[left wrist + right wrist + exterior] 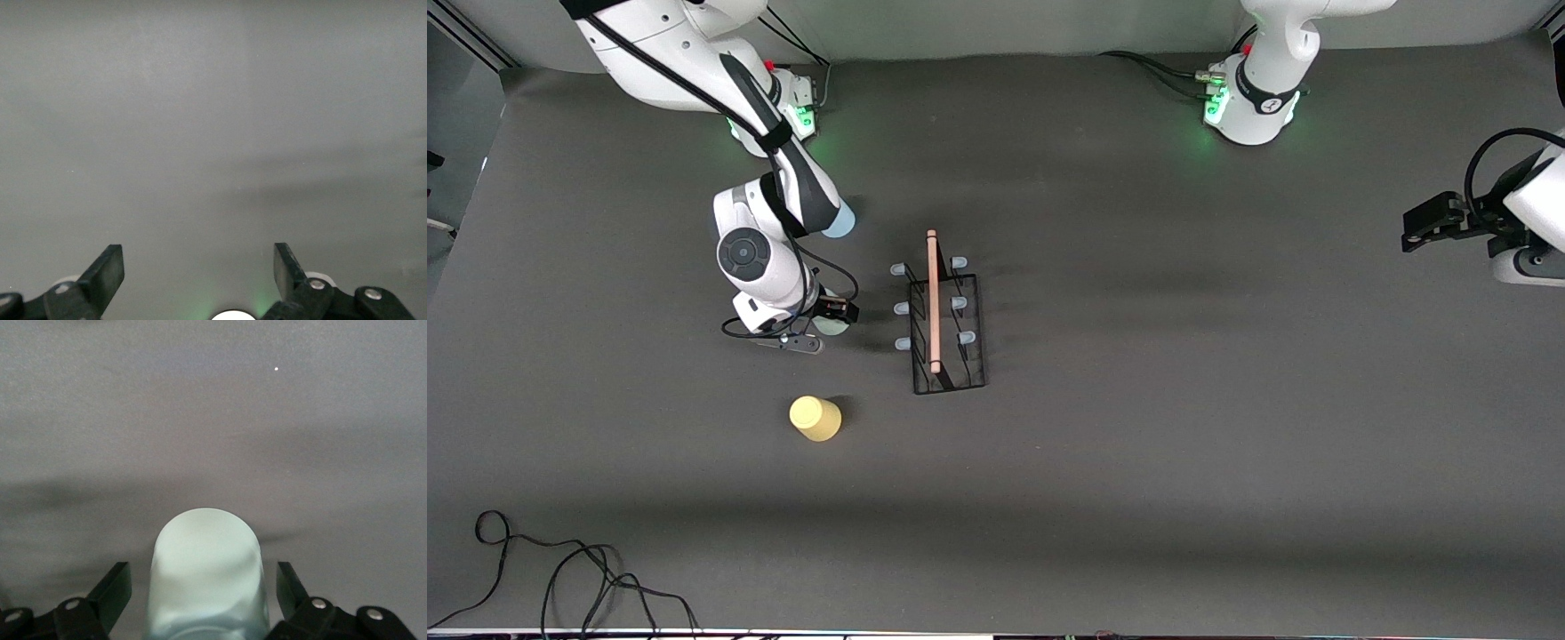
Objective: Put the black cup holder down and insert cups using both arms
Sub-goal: 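Carry the green cup to the rack and slide it onto a peg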
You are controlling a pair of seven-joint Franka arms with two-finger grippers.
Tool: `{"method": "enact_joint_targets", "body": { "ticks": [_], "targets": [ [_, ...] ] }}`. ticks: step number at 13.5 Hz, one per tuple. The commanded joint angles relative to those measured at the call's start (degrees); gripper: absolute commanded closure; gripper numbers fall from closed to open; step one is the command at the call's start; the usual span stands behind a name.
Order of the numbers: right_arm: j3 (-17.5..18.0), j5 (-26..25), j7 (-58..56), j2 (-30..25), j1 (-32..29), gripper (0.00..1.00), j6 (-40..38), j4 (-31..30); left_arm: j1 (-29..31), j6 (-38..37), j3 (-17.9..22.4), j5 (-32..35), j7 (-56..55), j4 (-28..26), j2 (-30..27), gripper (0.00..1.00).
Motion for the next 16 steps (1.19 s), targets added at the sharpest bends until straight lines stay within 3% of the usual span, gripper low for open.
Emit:
{"method": "enact_joint_targets", "body": {
  "ticks": [1,2,5,9,12,16],
  "targets": [
    [-0.4,-0.5,0.5,-1.2,0.7,0.54,-0.6,-0.8,-0.8,-0.2,0.3,0.9,-1.1,-0.8,-1.4,0.00],
    [-0.4,-0.5,0.6,-1.5,0.7,1.00,-0.6,-0.8,-0.8,-0.2,0.3,0.9,-1.1,-0.9,-1.4,0.00],
    [-0.6,-0.5,0.5,-4.5,0.5,1.00,-3.6,0.0,-0.9,0.4,0.3,0.9,-1.6,-0.8,-1.4,0.00],
    [-0.4,-0.4,1.7,-9.1,0.5,1.00,-17.7,8.1,-0.9,0.8,0.2,0.8,-1.9,-0.8,-1.5,0.00],
    [-0.4,6.9,2.1,-9.3,2.1,1.00,-28.0,17.8,-0.8,0.8,0.2,0.8,-1.9,-0.8,-1.5,0.00],
    [-0.4,8.1,13.7,-9.2,9.7,1.00,-27.8,20.4,-0.8,1.2,0.2,0.8,-1.9,-0.8,-1.5,0.00]
  ]
}}
